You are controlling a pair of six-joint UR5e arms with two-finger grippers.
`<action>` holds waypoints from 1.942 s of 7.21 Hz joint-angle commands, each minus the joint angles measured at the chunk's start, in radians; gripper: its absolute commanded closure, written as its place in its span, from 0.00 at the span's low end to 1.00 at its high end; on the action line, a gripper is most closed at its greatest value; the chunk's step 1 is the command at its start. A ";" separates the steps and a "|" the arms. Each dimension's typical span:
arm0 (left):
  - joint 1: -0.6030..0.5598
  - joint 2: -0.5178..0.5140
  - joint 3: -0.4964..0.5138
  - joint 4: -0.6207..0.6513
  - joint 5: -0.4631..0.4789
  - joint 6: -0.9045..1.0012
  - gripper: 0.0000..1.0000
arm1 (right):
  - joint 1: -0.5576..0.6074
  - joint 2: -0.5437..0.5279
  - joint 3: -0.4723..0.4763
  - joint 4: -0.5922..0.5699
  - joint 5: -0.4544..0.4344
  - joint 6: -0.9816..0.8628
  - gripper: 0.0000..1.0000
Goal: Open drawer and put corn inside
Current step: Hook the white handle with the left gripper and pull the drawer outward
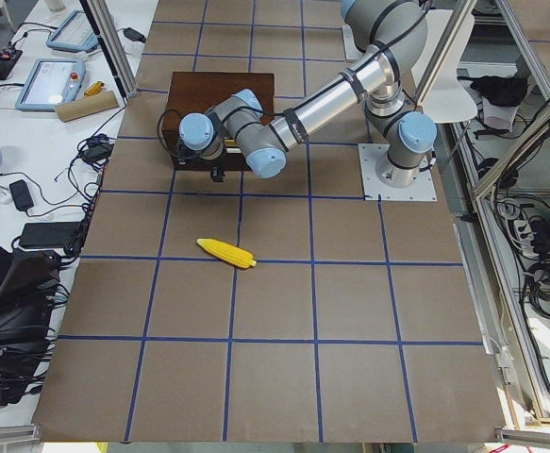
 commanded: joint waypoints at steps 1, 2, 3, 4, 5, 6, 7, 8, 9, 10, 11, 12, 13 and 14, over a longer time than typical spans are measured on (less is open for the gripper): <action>-0.003 -0.013 0.000 0.004 0.000 0.000 0.00 | 0.000 0.001 0.000 0.000 0.000 0.000 0.00; -0.001 -0.013 0.000 0.004 0.004 0.002 0.00 | 0.000 0.000 0.000 0.000 0.000 0.000 0.00; -0.001 -0.021 0.000 0.005 0.005 0.002 0.00 | 0.000 0.000 0.000 0.000 0.000 0.000 0.00; -0.001 -0.025 0.000 0.004 0.006 0.004 0.00 | 0.000 0.000 0.000 0.000 0.000 0.000 0.00; -0.001 -0.028 0.000 0.005 0.008 0.004 0.00 | 0.000 0.001 0.000 0.000 0.000 0.000 0.00; -0.001 -0.030 0.001 0.005 0.009 0.010 0.00 | 0.000 0.000 0.000 0.000 0.000 0.000 0.00; 0.000 -0.032 0.001 0.005 0.014 0.010 0.00 | 0.000 0.001 0.000 0.000 0.000 0.000 0.00; 0.002 -0.033 0.003 0.005 0.023 0.013 0.00 | 0.000 0.000 0.000 0.000 0.000 0.000 0.00; 0.005 -0.033 0.006 0.007 0.031 0.014 0.00 | 0.000 0.000 0.000 0.000 0.000 0.000 0.00; 0.008 -0.038 0.009 0.005 0.031 0.017 0.00 | 0.000 0.000 0.000 0.000 0.000 0.000 0.00; 0.012 -0.039 0.013 0.007 0.044 0.017 0.00 | 0.000 0.000 0.000 0.000 0.000 0.000 0.00; 0.014 -0.039 0.014 0.007 0.060 0.017 0.00 | 0.000 0.000 0.000 0.000 0.000 0.000 0.00; 0.028 -0.041 0.015 0.007 0.060 0.019 0.00 | 0.000 0.001 0.000 0.000 0.000 0.000 0.00; 0.049 -0.042 0.014 0.007 0.060 0.020 0.00 | 0.000 0.000 0.000 0.000 0.000 0.000 0.00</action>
